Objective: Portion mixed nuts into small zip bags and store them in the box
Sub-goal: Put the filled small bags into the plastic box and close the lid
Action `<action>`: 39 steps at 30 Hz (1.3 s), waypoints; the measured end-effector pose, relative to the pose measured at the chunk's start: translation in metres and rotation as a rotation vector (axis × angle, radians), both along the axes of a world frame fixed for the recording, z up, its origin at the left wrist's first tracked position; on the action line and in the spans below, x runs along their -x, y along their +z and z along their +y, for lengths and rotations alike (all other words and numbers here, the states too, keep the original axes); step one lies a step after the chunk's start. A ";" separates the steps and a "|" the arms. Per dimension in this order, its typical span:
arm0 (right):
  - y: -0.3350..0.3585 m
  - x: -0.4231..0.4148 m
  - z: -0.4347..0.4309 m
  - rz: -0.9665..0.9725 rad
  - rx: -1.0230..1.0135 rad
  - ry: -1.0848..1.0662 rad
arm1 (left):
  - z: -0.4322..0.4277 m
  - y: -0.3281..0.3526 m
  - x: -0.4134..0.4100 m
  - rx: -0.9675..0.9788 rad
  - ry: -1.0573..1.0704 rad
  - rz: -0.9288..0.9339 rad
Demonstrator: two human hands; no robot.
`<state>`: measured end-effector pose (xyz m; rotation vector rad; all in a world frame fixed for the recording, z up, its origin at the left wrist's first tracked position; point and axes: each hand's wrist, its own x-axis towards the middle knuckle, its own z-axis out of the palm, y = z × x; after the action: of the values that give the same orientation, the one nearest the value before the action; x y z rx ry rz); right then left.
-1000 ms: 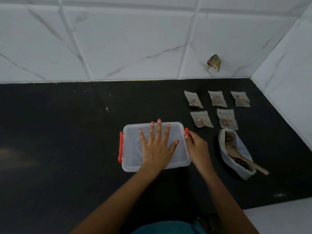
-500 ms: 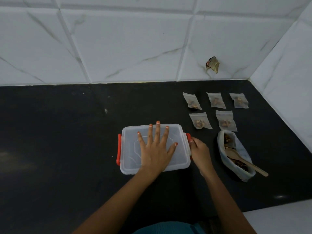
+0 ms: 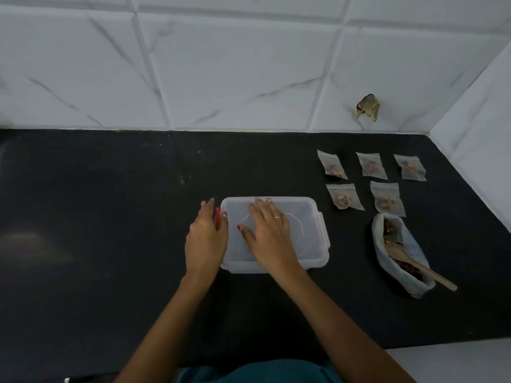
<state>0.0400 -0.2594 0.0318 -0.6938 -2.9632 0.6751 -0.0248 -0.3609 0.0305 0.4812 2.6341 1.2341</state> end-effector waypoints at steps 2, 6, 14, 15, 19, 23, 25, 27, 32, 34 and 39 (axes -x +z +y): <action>-0.009 0.003 -0.004 -0.087 -0.091 0.047 | -0.007 -0.001 -0.001 -0.021 0.012 -0.077; -0.018 0.004 -0.006 -0.106 -0.132 0.043 | -0.014 -0.007 -0.001 -0.094 -0.032 -0.081; -0.018 0.004 -0.006 -0.103 -0.134 0.048 | -0.018 -0.016 0.005 -0.112 -0.043 -0.079; -0.017 0.004 -0.005 -0.103 -0.127 0.048 | -0.020 -0.019 0.006 -0.141 -0.023 -0.134; -0.016 0.004 -0.005 -0.106 -0.120 0.047 | -0.025 -0.031 0.006 -0.210 0.037 -0.338; -0.017 0.005 -0.005 -0.081 -0.100 0.042 | -0.019 -0.039 0.012 -0.230 0.047 -0.504; -0.015 0.005 -0.004 -0.071 -0.059 0.041 | -0.016 -0.041 0.017 -0.260 0.034 -0.525; -0.010 0.007 -0.003 -0.038 -0.005 0.016 | -0.011 -0.039 0.022 -0.314 0.055 -0.476; 0.001 0.031 0.010 0.157 -0.028 -0.022 | 0.010 -0.027 0.038 -0.491 0.002 -0.574; 0.001 0.048 0.016 0.173 -0.033 0.040 | 0.017 -0.024 0.039 -0.532 -0.026 -0.655; -0.010 0.070 0.024 0.088 -0.057 0.173 | 0.020 -0.032 0.043 -0.581 0.018 -0.826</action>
<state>-0.0295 -0.2357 0.0215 -0.3957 -2.9713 0.6104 -0.0682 -0.3406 -0.0013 -0.0090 1.5920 1.7228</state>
